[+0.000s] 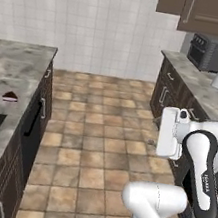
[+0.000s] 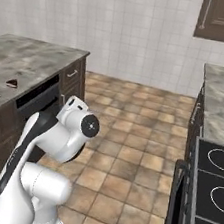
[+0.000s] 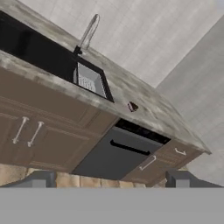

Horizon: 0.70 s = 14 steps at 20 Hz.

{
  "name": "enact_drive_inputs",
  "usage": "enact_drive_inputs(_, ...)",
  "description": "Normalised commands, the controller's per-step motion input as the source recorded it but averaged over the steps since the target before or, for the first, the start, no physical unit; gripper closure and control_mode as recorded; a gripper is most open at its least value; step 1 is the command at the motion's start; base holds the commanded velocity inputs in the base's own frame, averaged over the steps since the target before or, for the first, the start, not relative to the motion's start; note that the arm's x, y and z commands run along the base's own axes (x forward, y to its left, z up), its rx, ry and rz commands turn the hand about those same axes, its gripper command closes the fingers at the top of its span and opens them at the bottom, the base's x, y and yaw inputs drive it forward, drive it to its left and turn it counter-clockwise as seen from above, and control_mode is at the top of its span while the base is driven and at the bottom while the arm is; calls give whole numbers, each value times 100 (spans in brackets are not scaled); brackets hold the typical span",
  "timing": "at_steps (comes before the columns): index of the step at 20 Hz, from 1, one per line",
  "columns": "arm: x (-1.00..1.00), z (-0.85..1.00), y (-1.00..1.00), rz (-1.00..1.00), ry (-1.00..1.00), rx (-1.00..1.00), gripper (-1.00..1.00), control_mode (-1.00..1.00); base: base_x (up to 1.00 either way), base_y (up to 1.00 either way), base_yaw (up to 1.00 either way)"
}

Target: Open the cabinet directly in front. Then move the beer and the mug to the dining counter with the candle on it.

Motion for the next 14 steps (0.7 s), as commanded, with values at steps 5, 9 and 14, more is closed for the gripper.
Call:
enact_drive_inputs(5,0,0,0,0,0,0,-100,100,100,18,-17)
enact_drive_inputs(9,0,0,0,0,0,0,-100,100,100,31,-15)
enact_drive_inputs(14,0,0,0,0,0,0,-100,100,96,51,-16)
